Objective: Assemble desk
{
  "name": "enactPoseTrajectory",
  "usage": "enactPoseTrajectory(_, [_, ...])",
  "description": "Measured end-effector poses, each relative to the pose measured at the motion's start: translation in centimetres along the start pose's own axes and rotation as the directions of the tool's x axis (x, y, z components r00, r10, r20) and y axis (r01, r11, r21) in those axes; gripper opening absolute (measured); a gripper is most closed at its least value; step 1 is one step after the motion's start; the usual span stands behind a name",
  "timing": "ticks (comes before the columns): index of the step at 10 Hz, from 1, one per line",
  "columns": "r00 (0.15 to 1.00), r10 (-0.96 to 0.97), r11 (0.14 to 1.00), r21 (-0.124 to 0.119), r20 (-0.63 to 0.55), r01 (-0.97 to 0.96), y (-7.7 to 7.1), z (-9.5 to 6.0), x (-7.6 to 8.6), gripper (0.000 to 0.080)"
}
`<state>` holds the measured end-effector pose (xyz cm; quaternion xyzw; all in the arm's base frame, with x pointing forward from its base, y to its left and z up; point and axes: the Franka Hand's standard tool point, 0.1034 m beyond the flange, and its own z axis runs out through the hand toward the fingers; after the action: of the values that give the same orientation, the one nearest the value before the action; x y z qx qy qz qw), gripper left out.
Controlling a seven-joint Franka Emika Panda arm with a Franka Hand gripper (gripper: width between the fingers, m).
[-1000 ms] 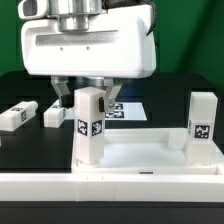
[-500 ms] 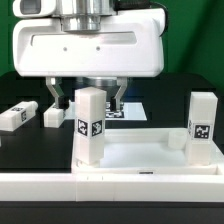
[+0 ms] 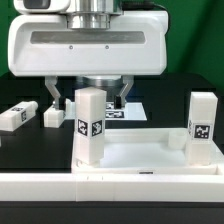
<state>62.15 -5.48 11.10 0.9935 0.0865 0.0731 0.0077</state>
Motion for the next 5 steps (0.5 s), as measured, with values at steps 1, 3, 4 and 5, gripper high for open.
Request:
enactPoseTrajectory(1, [0.996, -0.087, 0.996, -0.006, 0.009, 0.087, 0.01, -0.02, 0.17, 0.0649])
enactPoseTrajectory(3, [0.976, -0.217, 0.976, -0.014, 0.016, 0.217, -0.02, -0.06, 0.24, 0.0649])
enactPoseTrajectory(4, [0.971, -0.239, 0.971, -0.014, 0.017, 0.239, 0.15, -0.03, 0.16, 0.0649])
enactPoseTrajectory(5, [0.963, -0.268, 0.963, -0.014, 0.018, 0.269, 0.26, -0.02, 0.11, 0.0649])
